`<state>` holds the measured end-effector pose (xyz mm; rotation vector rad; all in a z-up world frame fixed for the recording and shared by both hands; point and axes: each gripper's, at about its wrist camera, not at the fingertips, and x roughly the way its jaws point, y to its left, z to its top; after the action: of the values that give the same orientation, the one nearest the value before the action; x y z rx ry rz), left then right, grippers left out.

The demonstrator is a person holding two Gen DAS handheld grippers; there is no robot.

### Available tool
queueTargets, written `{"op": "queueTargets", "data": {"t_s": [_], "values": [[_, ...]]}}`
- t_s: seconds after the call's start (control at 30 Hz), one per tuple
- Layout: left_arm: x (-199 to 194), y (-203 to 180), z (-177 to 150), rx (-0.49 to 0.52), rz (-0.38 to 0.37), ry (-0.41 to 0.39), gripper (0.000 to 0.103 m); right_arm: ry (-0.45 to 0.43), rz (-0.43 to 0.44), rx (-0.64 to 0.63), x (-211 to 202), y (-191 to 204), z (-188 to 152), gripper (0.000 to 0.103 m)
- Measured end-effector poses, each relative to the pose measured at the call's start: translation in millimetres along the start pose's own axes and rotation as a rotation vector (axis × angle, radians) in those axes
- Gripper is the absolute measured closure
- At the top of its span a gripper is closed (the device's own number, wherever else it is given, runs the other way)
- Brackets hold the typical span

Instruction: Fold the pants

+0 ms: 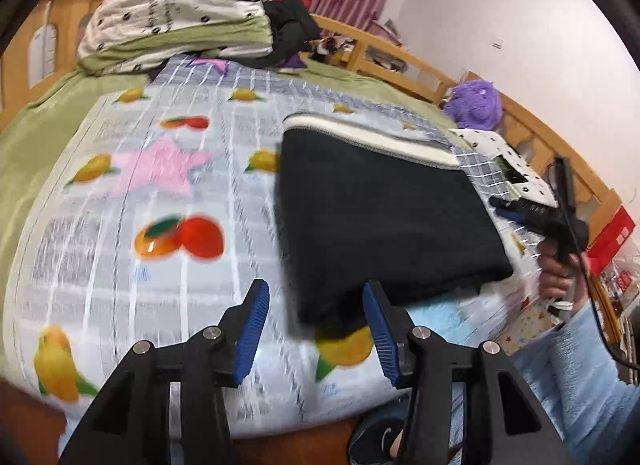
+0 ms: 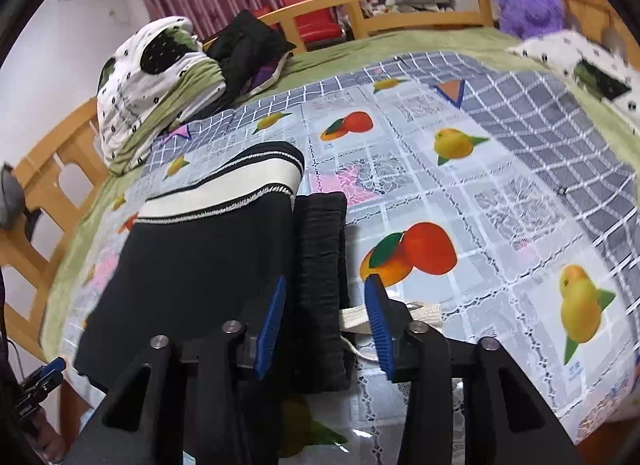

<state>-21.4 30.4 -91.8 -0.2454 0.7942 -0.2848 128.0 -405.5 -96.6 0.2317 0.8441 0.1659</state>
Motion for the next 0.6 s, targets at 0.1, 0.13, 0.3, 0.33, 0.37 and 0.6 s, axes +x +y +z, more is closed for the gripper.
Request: {"op": "queueTargets", "data": {"t_s": [0.1, 0.13, 0.3, 0.33, 0.37, 0.6], "values": [[21.5, -6.1, 27.6, 0.03, -0.011, 0.015, 0.052, 0.044, 0.024, 0.029, 11.3, 1.1, 7.1, 0.058], [35.7, -7.8, 38.0, 0.035, -0.014, 0.031, 0.052, 0.056, 0.031, 0.023, 14.7, 4.0, 9.3, 0.058], [94.0, 3.9, 69.1, -0.021, -0.02, 0.103, 0.052, 0.088, 0.057, -0.024, 31.1, 22.2, 17.1, 0.055], [106.8, 10.3, 74.7, -0.055, -0.049, 0.126, 0.052, 0.096, 0.054, -0.036, 35.2, 24.5, 17.9, 0.052], [117.0, 15.0, 79.7, -0.074, -0.067, 0.145, 0.052, 0.114, 0.028, -0.068, 43.4, 28.7, 19.1, 0.051], [162.7, 35.9, 88.0, -0.131, -0.12, 0.195, 0.068, 0.185, 0.061, -0.04, 82.6, 19.3, 25.3, 0.043]]}}
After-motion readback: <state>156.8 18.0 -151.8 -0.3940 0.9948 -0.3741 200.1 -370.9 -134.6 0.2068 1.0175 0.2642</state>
